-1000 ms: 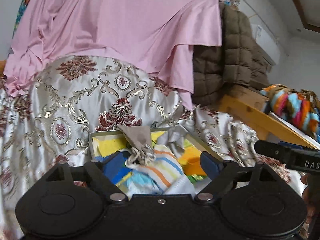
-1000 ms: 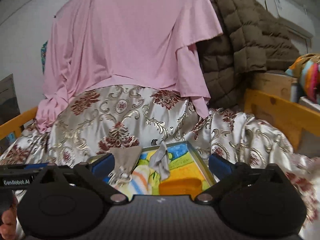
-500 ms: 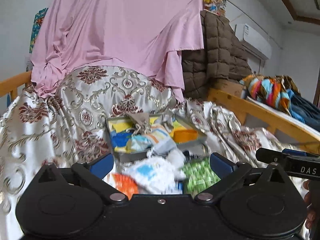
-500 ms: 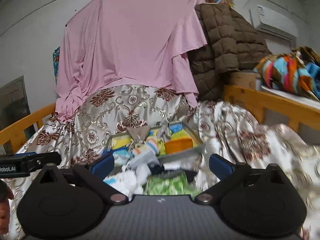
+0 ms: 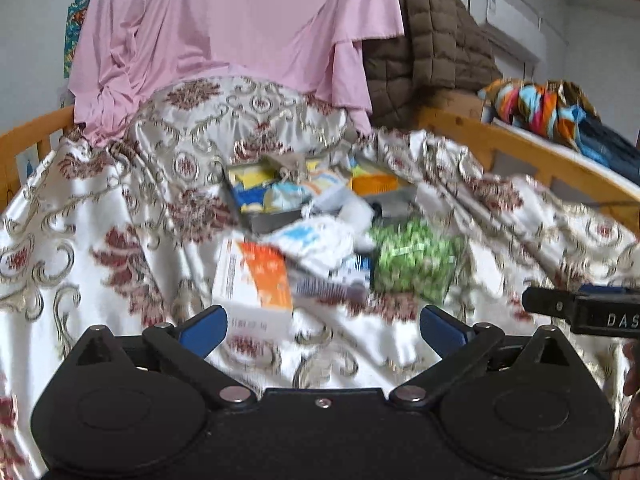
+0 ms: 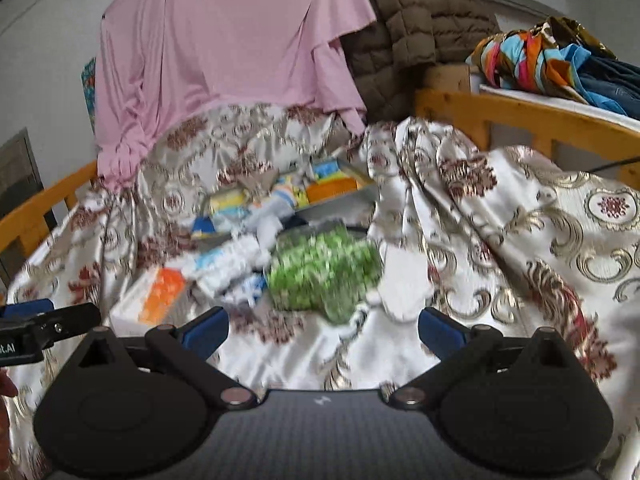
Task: Organize soft objects
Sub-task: 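Lift both tools away from the tray back over the bed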
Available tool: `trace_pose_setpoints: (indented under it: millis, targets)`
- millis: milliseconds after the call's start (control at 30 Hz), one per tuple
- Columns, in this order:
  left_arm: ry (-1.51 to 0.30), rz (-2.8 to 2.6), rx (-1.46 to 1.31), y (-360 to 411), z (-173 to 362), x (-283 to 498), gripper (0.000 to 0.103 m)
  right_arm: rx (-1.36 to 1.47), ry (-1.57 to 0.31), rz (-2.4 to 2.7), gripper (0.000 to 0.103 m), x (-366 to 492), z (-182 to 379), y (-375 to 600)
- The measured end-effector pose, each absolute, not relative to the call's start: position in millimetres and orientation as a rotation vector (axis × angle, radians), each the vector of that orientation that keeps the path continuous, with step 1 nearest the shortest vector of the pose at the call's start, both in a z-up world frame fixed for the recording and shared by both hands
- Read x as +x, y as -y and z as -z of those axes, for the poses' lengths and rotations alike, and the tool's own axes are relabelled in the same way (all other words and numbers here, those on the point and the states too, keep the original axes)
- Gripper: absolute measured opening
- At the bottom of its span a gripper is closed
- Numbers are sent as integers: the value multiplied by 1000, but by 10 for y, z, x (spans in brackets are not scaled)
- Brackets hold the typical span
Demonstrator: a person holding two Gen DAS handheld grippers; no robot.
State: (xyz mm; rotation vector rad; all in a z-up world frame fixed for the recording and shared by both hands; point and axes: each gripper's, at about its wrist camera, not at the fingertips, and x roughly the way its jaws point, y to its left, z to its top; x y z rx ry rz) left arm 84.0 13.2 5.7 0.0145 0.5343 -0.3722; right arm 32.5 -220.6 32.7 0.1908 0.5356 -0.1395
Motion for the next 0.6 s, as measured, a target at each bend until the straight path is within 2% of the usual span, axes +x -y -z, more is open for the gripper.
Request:
trace_pose_setpoints:
  millis: [600]
  targets:
    - [-606,269,4,-190,81,837,102,129,-625,102,103,325,-161,2019]
